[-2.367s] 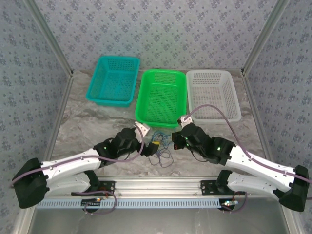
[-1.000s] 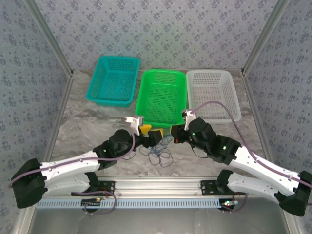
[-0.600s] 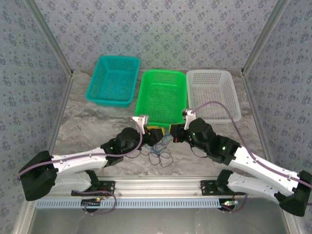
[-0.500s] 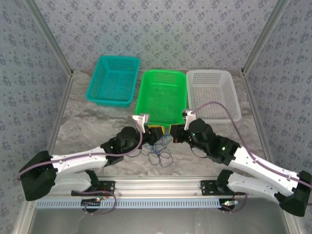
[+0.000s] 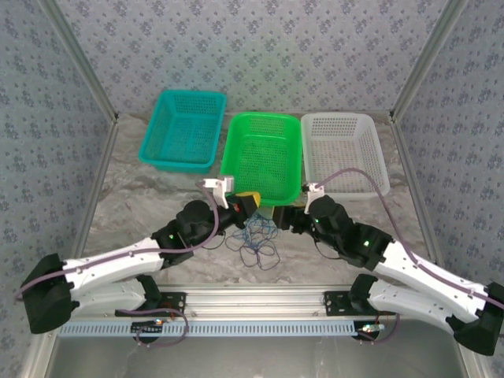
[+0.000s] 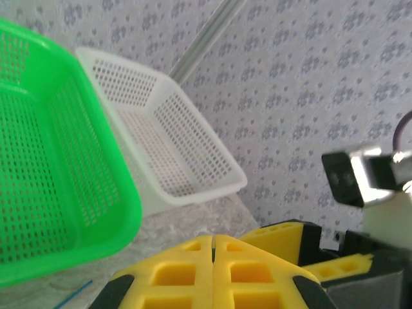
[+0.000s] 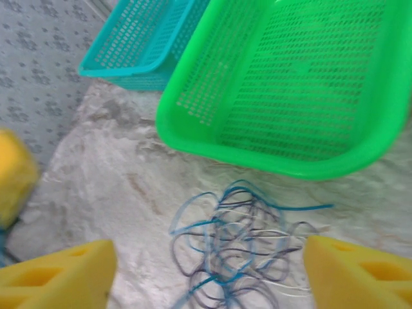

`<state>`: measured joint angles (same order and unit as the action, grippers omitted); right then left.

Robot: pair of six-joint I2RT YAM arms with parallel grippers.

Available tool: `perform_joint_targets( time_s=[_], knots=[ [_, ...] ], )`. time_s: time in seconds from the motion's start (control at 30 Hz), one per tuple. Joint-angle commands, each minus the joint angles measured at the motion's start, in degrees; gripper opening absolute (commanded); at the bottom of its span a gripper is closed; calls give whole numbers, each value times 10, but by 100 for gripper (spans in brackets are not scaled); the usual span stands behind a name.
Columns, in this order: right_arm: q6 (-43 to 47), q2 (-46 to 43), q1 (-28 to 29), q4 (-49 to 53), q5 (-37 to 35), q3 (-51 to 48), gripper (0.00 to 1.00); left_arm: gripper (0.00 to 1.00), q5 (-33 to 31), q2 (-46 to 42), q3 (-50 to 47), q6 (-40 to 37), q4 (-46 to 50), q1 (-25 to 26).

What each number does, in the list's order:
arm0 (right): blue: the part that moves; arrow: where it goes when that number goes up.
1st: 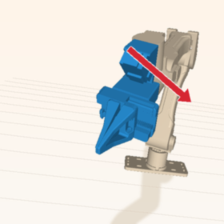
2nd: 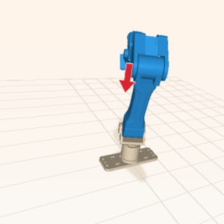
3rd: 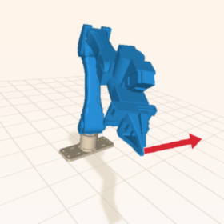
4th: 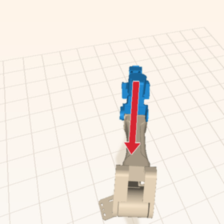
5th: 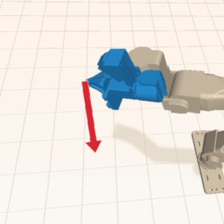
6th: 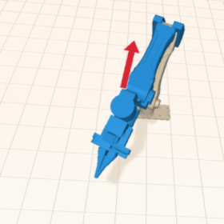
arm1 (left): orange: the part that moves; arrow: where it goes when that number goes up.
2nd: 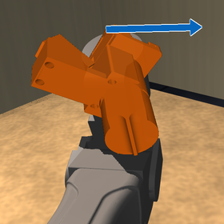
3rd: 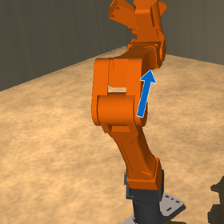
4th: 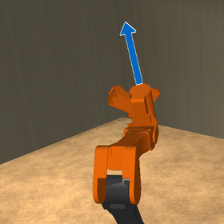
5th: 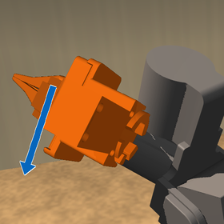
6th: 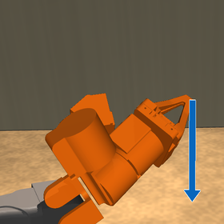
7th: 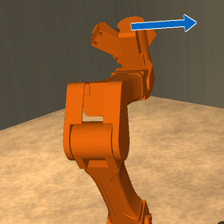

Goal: Untangle the cables

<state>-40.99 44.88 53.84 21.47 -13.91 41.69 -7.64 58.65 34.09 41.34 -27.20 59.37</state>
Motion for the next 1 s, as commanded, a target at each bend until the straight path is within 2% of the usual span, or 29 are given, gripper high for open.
perform_joint_targets(
  time_s=[0.0,0.13,0.3,0.47,0.7,0.97],
  knots=[
    [44,-51,-3,80,-70,-26,85,0,-29,-34,31,-28,18,3],
    [109,-96,-5,48,-67,-92,87,0,-24,-41,56,-30,31,3],
    [135,-95,4,-41,5,-148,90,0,-28,-34,84,-31,52,3],
    [164,-87,37,-125,2,-175,94,0,-37,-18,108,-31,61,3],
    [189,-6,63,-234,2,-166,95,0,-33,-9,145,-45,69,3],
    [226,59,71,-299,-19,-134,96,0,-5,8,197,-61,80,3]
  ],
)
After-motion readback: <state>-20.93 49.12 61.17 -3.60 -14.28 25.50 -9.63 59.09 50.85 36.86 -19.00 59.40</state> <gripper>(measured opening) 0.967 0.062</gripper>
